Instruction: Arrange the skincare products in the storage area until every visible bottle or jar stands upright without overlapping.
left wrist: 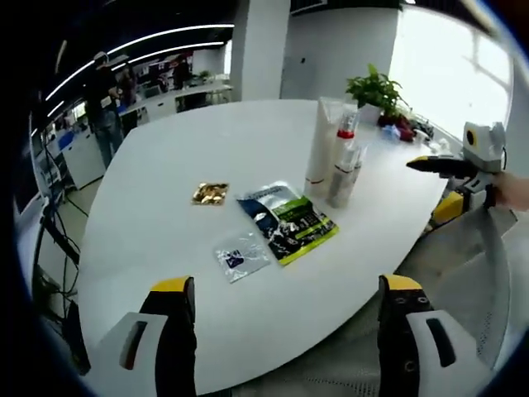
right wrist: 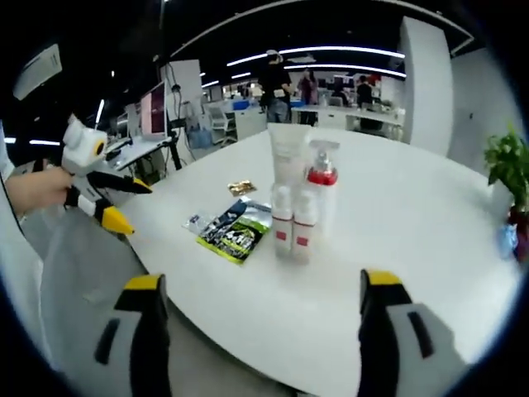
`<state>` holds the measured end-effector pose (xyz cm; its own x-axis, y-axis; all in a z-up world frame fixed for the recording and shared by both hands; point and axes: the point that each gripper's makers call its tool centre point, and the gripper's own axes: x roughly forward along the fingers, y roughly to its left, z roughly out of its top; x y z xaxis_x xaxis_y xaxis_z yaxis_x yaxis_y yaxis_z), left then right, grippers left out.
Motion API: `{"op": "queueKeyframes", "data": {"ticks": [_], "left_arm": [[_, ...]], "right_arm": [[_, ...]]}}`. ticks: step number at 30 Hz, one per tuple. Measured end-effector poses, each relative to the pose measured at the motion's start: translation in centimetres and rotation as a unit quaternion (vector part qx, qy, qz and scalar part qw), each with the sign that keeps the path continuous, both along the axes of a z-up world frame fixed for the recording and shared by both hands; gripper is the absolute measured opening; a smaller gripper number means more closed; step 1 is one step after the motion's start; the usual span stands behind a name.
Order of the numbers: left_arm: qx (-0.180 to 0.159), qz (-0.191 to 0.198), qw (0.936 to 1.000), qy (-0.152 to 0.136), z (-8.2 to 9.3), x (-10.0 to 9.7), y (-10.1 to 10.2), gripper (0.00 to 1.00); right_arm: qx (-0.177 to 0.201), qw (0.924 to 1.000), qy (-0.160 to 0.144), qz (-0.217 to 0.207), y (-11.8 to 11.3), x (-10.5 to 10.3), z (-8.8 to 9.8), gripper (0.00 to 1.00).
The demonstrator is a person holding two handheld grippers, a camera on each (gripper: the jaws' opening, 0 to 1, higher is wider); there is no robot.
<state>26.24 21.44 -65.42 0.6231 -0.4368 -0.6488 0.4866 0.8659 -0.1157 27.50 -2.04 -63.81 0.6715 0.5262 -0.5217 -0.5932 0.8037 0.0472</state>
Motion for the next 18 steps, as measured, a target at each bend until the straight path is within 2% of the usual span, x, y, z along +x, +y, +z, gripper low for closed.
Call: {"op": "queueKeyframes", "data": {"ticks": [9, 18], "left_arm": [[0.004, 0.006, 1.0000, 0.004, 0.1, 0.2, 0.1, 0.91], [0.018, 0.005, 0.9997, 0.015, -0.4, 1.2, 0.3, 0.92]], "right_arm": [[0.000, 1.0000, 0.004, -0.008, -0.6, 0.1, -0.4, 0.97], [-0.005, 1.0000, 0.002, -0.007, -0.7, 0.1, -0.7, 0.96]]}}
